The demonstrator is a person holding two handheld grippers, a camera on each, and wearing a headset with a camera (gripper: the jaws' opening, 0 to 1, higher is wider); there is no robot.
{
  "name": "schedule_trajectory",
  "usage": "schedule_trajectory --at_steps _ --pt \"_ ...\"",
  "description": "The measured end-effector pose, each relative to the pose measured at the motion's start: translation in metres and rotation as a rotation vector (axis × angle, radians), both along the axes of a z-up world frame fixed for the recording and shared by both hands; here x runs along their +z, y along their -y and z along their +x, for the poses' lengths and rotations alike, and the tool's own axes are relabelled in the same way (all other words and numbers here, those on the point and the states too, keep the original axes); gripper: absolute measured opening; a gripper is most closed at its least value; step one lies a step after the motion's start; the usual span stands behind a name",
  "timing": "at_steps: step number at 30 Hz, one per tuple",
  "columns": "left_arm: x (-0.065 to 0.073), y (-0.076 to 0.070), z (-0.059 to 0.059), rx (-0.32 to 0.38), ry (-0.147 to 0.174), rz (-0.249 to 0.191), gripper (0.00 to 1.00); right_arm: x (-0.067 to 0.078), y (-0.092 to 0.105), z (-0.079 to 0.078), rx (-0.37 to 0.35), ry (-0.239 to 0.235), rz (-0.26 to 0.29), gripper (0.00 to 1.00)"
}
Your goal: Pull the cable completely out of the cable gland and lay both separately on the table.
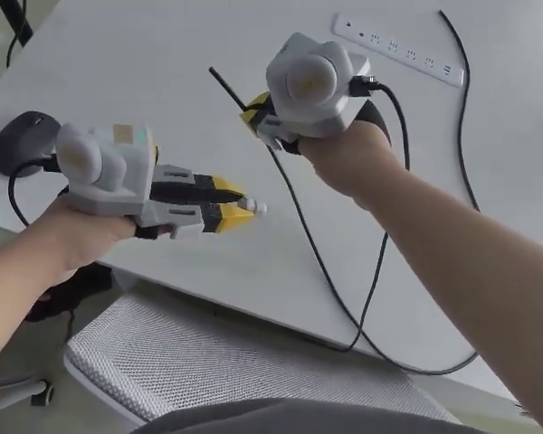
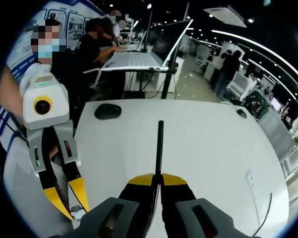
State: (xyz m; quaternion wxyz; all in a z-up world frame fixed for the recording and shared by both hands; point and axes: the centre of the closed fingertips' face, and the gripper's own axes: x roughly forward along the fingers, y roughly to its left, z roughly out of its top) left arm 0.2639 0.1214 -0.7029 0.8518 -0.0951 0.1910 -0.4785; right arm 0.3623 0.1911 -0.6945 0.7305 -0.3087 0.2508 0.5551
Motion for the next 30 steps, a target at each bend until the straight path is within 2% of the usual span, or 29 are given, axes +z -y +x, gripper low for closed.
schedule_trajectory --at_steps 3,14,24,30 --pt "-0.006 -0.001 0.001 0.002 0.000 0.005 0.15 -0.008 -0.006 -0.004 0.015 -0.027 -0.007 0.00" --pt "-0.033 -0.007 -0.001 0.019 -0.035 0.004 0.15 -0.047 -0.026 -0.018 0.101 -0.072 -0.057 0.00" --pt "-0.066 -0.017 -0.001 0.059 -0.096 0.002 0.15 -0.078 -0.043 -0.025 0.149 -0.111 -0.102 0.00" --pt "-0.079 -0.018 -0.002 0.071 -0.123 0.009 0.15 -0.097 -0.048 -0.031 0.169 -0.125 -0.122 0.00"
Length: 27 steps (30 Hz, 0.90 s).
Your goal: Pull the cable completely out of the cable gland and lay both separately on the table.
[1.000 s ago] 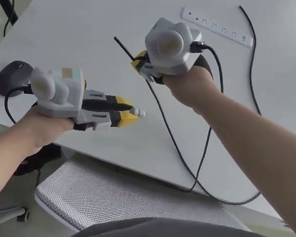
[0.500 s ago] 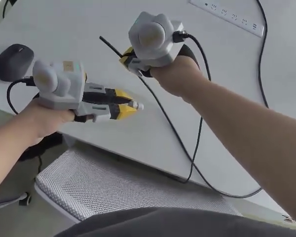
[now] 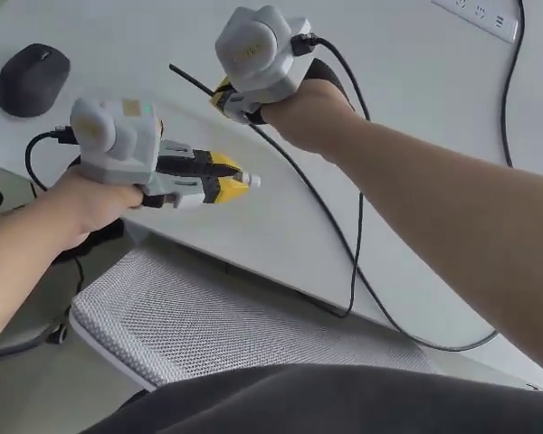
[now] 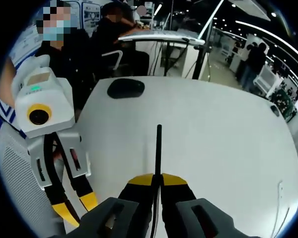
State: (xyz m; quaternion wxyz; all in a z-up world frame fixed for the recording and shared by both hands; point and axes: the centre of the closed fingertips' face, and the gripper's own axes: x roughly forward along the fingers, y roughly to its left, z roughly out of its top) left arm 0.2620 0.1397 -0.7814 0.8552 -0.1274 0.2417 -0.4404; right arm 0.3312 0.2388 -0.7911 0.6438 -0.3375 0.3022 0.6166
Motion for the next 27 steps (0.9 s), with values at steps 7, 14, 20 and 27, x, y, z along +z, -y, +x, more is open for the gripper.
schedule_trajectory --at_steps 7,14,20,27 --pt "-0.010 -0.002 0.002 0.012 -0.019 0.008 0.15 -0.012 -0.002 -0.003 0.029 0.003 -0.024 0.00" --pt "-0.015 -0.003 -0.003 0.016 -0.041 0.012 0.15 -0.020 -0.001 -0.007 0.042 0.002 -0.033 0.00" --pt "-0.018 -0.006 -0.004 0.017 -0.043 0.032 0.15 -0.024 -0.002 -0.008 0.038 -0.007 -0.035 0.00" --pt "-0.019 -0.010 -0.001 0.018 -0.034 0.052 0.16 -0.028 -0.002 -0.007 0.037 -0.012 -0.036 0.00"
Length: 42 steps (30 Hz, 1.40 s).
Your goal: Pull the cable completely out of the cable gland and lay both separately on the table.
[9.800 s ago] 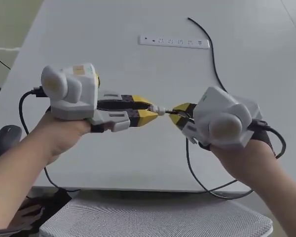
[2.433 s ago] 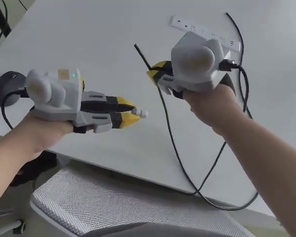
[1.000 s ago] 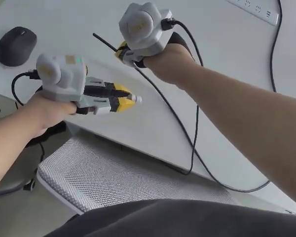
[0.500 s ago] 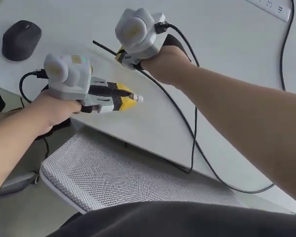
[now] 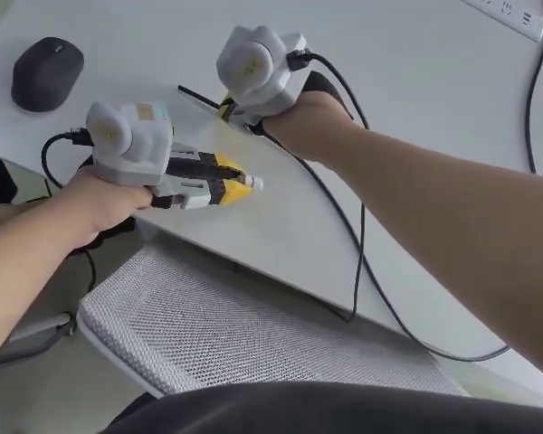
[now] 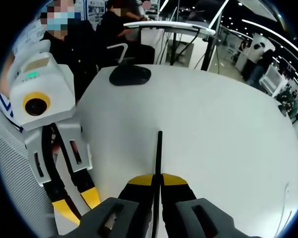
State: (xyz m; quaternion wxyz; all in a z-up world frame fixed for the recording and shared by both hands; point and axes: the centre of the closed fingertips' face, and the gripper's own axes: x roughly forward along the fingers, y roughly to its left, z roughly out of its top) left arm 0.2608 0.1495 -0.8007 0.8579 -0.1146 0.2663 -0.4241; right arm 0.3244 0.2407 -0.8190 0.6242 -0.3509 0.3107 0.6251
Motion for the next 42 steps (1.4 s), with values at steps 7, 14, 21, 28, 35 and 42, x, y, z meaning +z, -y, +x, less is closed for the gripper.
schedule_trajectory --at_steps 7,14,21,28,35,42 --pt "-0.0014 0.0005 0.0005 -0.012 0.013 0.031 0.16 -0.0009 -0.0009 0.0007 0.000 -0.004 0.004 0.00" --pt "-0.0044 -0.0001 0.0010 -0.025 0.024 0.067 0.16 -0.0004 -0.0013 0.0007 0.017 0.029 -0.004 0.01" --pt "-0.0084 0.0005 0.0000 -0.048 0.034 0.106 0.16 -0.0005 -0.0016 0.0009 0.029 0.053 -0.012 0.01" --pt "-0.0081 0.0005 -0.0010 -0.049 0.038 0.114 0.16 -0.0006 -0.0020 0.0014 0.036 0.069 -0.020 0.02" --pt "-0.0050 0.0011 -0.0007 -0.040 0.045 0.116 0.18 0.0009 -0.0047 0.0024 0.034 0.080 -0.019 0.07" --pt "-0.0036 -0.0004 -0.0010 -0.030 0.047 0.122 0.21 0.0054 -0.0057 0.0038 0.021 0.089 -0.008 0.13"
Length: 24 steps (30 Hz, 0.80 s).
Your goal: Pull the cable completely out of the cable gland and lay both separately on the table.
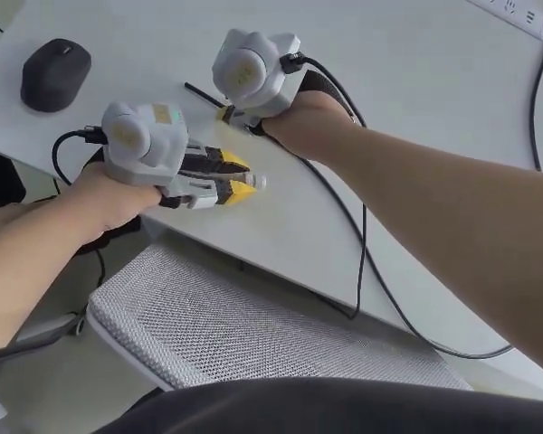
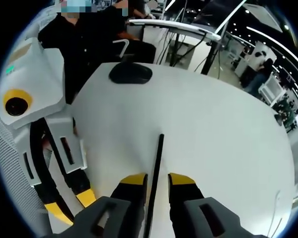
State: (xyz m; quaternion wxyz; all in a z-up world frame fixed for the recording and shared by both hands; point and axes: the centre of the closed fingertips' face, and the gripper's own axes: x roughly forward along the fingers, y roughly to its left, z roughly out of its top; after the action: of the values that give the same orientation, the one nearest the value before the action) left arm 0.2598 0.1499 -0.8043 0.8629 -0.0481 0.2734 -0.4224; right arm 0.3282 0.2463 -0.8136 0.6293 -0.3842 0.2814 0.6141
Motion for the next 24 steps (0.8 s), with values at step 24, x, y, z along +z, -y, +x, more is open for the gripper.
schedule_trajectory --at_steps 24 --pt "0.016 -0.001 -0.003 0.011 -0.010 -0.001 0.37 0.077 0.030 0.017 -0.119 0.054 0.152 0.26"
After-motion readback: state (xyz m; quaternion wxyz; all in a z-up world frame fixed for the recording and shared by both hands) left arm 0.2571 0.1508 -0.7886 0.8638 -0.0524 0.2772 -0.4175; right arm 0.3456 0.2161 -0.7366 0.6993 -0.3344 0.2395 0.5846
